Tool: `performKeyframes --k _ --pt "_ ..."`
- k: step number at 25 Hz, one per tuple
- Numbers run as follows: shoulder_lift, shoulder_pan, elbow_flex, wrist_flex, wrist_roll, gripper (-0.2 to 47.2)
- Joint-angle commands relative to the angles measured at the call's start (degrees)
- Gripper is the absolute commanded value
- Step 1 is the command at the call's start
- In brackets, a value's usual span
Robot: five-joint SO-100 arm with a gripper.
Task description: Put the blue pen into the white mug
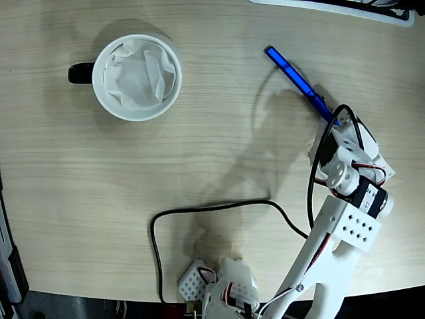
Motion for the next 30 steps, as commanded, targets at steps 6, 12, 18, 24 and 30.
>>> performKeyframes --k 6,12,18,24,30 --pt "1.8 0.4 -2.5 1.1 1.0 0.1" --pt "6.7 0.3 -2.1 1.0 0.7 0.1" --pt "13.2 -0.4 0.9 -1.8 0.4 0.1" --pt "22.4 -1.4 14.1 -9.4 -3.8 0.1" --pt "32.6 -2.2 28.0 -20.2 -15.5 0.1"
